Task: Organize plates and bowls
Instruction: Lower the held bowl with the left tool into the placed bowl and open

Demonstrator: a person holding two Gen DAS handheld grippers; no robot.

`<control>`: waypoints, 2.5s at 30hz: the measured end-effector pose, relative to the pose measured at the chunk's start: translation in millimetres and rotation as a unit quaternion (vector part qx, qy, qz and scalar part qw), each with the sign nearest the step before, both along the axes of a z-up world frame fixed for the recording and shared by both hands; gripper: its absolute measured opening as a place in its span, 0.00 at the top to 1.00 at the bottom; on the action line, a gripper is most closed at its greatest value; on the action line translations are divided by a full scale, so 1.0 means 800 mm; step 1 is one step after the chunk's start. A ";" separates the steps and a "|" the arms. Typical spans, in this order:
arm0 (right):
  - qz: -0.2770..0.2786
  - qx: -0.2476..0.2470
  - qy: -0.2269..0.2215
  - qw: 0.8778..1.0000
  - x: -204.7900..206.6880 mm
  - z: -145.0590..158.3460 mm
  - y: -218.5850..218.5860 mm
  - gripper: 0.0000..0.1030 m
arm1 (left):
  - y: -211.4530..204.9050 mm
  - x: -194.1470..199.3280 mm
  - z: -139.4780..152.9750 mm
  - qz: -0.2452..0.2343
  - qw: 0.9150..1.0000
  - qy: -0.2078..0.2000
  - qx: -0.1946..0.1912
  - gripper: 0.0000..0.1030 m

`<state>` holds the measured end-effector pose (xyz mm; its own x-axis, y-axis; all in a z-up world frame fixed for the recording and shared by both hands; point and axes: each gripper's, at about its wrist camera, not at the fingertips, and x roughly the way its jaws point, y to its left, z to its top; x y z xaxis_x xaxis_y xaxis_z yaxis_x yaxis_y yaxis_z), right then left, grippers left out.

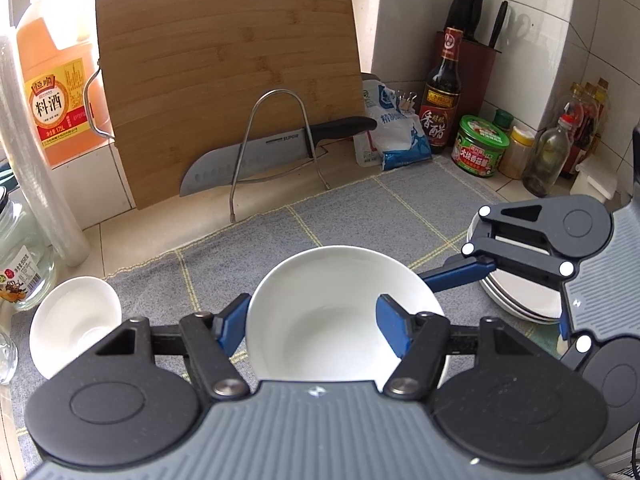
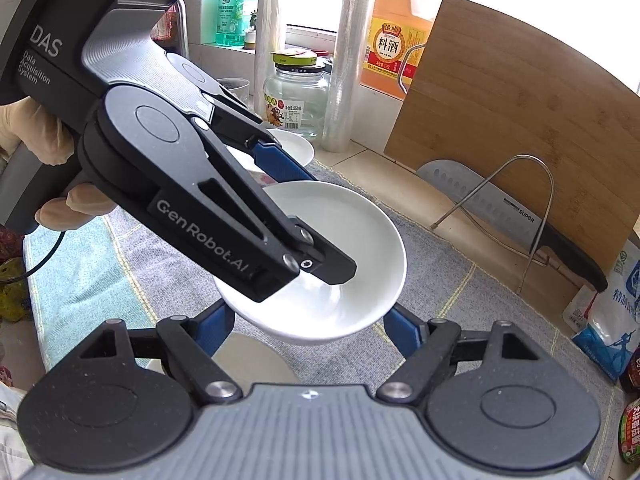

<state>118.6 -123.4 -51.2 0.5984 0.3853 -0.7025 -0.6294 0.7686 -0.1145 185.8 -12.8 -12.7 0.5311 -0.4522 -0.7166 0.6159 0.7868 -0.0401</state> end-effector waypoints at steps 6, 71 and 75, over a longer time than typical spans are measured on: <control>0.006 -0.001 -0.002 1.000 -0.025 0.008 -0.003 0.18 | -0.002 -0.020 0.006 0.006 1.000 0.008 -0.005 0.35; 0.011 0.014 0.057 0.998 -0.083 -0.025 -0.023 0.01 | -0.009 -0.083 -0.044 -0.001 0.999 0.044 0.009 0.17; 0.001 0.018 0.045 0.999 -0.082 -0.016 -0.028 0.01 | 0.004 -0.082 -0.041 0.012 0.999 0.043 0.005 0.17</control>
<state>53.1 -145.5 -64.3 0.5322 0.4123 -0.7394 -0.6373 0.7701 -0.0293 120.3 -9.5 -45.6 0.4784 -0.4330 -0.7640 0.5912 0.8021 -0.0845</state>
